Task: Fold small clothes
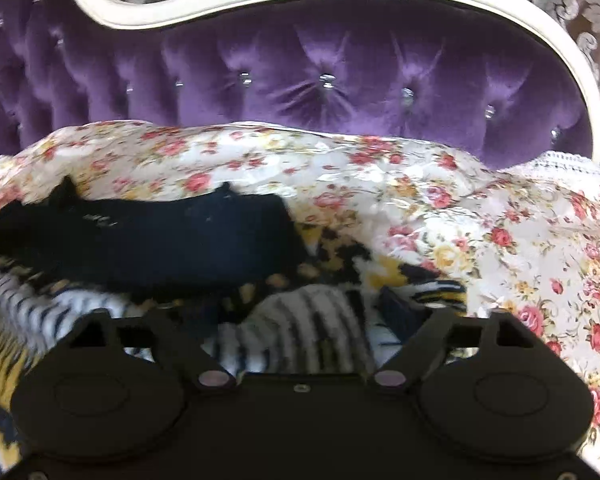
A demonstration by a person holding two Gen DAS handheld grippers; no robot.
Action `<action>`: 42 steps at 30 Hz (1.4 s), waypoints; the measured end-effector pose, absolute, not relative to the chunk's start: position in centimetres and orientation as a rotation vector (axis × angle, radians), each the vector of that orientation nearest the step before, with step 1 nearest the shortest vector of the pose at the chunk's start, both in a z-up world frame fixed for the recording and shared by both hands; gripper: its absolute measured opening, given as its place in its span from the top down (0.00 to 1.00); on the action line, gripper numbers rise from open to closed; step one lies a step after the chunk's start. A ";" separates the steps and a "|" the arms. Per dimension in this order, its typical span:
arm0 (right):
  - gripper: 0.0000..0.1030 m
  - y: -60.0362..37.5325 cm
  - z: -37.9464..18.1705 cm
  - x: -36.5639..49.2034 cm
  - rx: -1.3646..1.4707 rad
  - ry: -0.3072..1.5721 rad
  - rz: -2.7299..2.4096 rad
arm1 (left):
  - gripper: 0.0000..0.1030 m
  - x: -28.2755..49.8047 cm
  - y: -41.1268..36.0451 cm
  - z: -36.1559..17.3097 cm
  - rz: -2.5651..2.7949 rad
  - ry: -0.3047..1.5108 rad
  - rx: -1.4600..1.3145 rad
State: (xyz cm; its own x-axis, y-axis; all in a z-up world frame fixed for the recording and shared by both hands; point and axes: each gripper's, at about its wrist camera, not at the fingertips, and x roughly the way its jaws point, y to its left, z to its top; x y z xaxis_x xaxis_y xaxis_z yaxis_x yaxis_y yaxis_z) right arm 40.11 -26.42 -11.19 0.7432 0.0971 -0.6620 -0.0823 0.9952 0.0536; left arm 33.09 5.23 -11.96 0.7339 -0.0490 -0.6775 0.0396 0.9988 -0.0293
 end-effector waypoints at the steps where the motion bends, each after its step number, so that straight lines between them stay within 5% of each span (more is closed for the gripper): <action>1: 0.11 -26.6 -11.1 40.2 0.033 0.728 0.098 | 0.17 33.2 5.3 -11.8 -0.054 0.752 -0.020; 7: 0.11 -27.5 -9.0 37.6 0.094 0.624 0.122 | 0.19 34.3 7.5 -9.4 -0.144 0.841 -0.124; 15: 0.10 -29.0 -7.3 31.6 0.185 0.503 0.199 | 0.19 33.5 6.2 -5.9 -0.141 0.728 -0.097; 30: 0.09 -30.2 -8.9 27.1 0.212 0.478 0.205 | 0.19 35.5 -4.2 -9.2 -0.203 0.813 0.141; 34: 0.09 -30.3 -9.1 27.1 0.192 0.495 0.197 | 0.07 36.2 -3.8 -10.7 -0.170 0.817 0.081; 42: 0.03 -32.2 -8.5 27.2 0.273 0.490 0.189 | 0.07 35.6 -3.7 -10.7 -0.162 0.797 0.067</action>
State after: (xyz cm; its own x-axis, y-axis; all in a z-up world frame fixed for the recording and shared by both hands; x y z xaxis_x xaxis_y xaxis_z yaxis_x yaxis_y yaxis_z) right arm 27.25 -32.16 -8.49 0.8664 0.2426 -0.4365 -0.1129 0.9466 0.3020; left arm 35.56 -3.70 -10.73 0.6872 -0.1198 -0.7165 0.1701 0.9854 -0.0015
